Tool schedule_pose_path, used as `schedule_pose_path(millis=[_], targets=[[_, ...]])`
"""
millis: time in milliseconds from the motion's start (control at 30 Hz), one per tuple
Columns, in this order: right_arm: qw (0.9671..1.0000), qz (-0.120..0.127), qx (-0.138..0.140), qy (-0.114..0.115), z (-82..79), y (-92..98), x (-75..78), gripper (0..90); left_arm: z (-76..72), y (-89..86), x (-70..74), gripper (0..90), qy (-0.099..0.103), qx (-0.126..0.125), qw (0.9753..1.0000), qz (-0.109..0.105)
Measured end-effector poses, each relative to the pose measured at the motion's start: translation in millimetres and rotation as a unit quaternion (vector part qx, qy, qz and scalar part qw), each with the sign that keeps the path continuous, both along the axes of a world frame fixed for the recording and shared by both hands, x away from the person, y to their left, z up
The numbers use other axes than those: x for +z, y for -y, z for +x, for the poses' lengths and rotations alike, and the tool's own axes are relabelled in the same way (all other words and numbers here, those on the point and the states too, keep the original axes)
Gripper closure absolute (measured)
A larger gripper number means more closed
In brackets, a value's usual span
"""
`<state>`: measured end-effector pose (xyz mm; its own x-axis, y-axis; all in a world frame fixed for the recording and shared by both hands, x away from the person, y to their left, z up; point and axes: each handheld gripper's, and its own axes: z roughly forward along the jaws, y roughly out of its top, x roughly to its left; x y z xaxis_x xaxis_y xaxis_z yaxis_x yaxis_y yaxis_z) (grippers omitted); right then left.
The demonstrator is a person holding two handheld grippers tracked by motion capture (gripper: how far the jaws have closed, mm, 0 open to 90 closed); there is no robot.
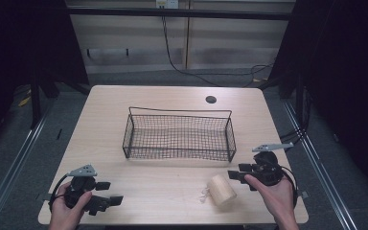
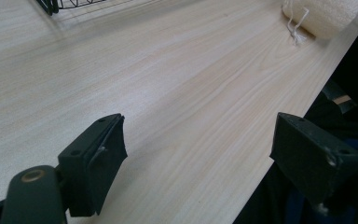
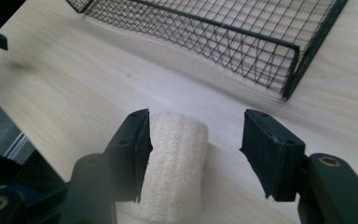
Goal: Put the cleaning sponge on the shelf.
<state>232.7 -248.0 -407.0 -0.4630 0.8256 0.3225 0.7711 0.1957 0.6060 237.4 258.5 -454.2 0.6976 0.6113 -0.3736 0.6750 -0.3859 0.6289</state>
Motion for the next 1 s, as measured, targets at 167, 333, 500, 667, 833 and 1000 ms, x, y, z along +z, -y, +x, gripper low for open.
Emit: schedule_pose_path(millis=[167, 333, 500, 667, 833, 1000], targets=[[0.9987, -0.011, 0.024, -0.045, 5.8, -8.0, 0.9, 38.1, 0.3, -0.6, 0.2, 17.4, 0.001, 0.0, 1.0, 0.0], [0.9966, -0.013, 0.036, -0.072, 9.4, -13.3, -0.1, 35.0, 0.4, -0.1, 0.3, 17.4, 0.001, -0.002, 1.0, -0.001], [0.9913, -0.038, 0.042, -0.119, 15.1, -23.3, -1.1, 32.8, 0.6, -0.2, 0.3, 17.3, 0.001, -0.003, 1.0, -0.001], [0.986, -0.063, 0.054, -0.144, 19.2, -31.8, 2.7, 32.6, 0.6, -0.4, 0.4, 17.4, 0.001, -0.004, 1.0, 0.0], [0.9822, -0.076, 0.058, -0.162, 23.6, -36.1, 2.9, 27.0, 0.6, -0.1, 0.4, 17.4, 0.001, -0.004, 1.0, -0.001], [0.9768, -0.089, 0.069, -0.182, 29.1, -41.0, -1.7, 27.1, 0.6, 0.2, 0.3, 17.4, 0.001, -0.003, 1.0, 0.0]])
